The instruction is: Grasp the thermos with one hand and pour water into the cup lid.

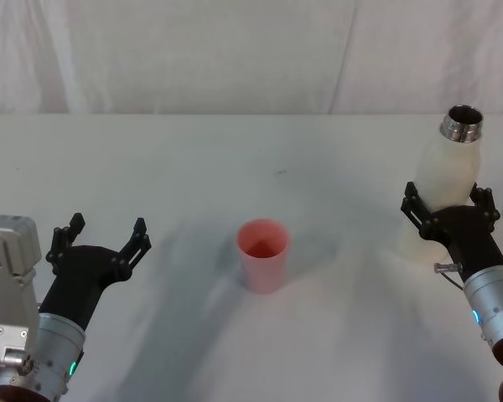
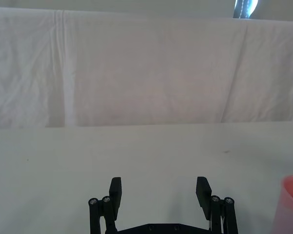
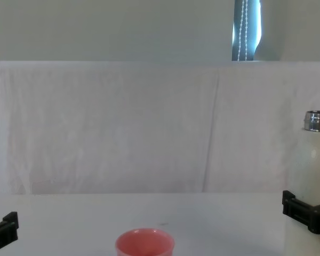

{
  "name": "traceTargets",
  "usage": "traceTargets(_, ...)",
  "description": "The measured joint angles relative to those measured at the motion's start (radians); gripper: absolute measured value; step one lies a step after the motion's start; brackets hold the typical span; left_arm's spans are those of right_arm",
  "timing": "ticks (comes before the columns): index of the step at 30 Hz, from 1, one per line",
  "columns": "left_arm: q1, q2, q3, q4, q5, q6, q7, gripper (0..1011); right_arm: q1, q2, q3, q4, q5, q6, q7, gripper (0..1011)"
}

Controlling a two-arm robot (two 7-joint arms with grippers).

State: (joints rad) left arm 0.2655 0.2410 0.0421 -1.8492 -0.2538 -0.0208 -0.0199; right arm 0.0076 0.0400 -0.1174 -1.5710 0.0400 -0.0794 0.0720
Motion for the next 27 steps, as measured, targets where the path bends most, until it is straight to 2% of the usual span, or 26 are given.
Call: traceTargets(27, 0.000, 0.000, 0.000, 0.000, 0.000, 0.000, 0.000, 1001, 0.017, 0.022, -0.006, -0.062, -0.048, 0.016, 0.010, 955)
